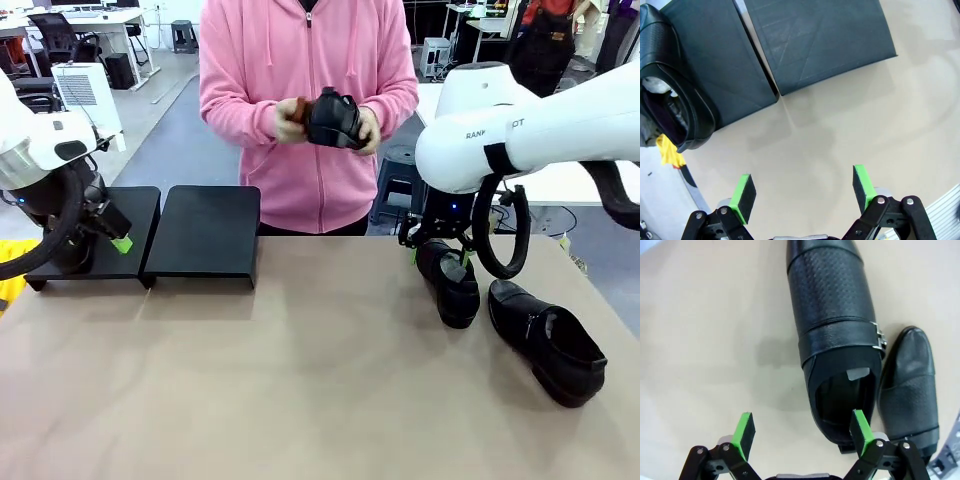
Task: Organize the shoes by placing them on the stand.
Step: Pick up one Shoe and place it in the middle of the table.
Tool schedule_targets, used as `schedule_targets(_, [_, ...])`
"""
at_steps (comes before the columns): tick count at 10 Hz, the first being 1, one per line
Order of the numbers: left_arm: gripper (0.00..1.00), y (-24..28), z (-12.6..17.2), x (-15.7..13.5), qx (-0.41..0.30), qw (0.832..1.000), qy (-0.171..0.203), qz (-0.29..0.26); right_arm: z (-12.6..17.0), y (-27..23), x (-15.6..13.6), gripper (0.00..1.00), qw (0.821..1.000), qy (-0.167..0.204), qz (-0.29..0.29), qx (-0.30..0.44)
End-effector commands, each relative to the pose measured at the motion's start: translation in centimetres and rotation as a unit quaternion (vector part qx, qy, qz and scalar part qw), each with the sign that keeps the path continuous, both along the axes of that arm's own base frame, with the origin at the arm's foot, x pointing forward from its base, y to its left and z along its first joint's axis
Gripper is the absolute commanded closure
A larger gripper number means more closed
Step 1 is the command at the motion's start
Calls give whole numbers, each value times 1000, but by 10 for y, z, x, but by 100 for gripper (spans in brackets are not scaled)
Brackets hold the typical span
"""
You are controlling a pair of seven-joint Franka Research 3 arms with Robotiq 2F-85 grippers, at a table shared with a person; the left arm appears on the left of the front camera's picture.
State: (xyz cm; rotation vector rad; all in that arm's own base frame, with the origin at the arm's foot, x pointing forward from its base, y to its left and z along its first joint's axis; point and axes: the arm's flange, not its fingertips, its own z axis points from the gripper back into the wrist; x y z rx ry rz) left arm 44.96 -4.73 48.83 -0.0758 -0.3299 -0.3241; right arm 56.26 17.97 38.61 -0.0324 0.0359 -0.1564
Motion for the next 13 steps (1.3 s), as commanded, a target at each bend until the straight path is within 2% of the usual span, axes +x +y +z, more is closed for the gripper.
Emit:
schedule_targets(1, [0, 1, -1, -1, -2, 1000, -6, 4, -3, -2, 15, 0, 998, 23, 47, -20])
schedule_targets(6, [0, 1, -1, -1, -2, 1000, -6, 4, -28, 6, 32, 0, 996, 39, 74, -5])
schedule_targets(7, [0, 1, -1, -1, -2, 1000, -6, 4, -31, 6, 32, 4, 996, 42, 77, -9])
schedule_targets(8, [0, 1, -1, -1, -2, 1000, -6, 4, -34, 4, 34, 12, 996, 45, 79, -8])
schedule_targets(9, [0, 1, -1, -1, -2, 1000, -6, 4, -36, 2, 34, 28, 995, 49, 85, -7])
schedule_targets(12, [0, 1, -1, -1, -2, 1000, -6, 4, -38, 1, 35, 88, 995, 54, 89, -6])
schedule_targets(13, [0, 1, -1, -1, -2, 1000, -6, 4, -38, 0, 36, 100, 995, 54, 88, -6])
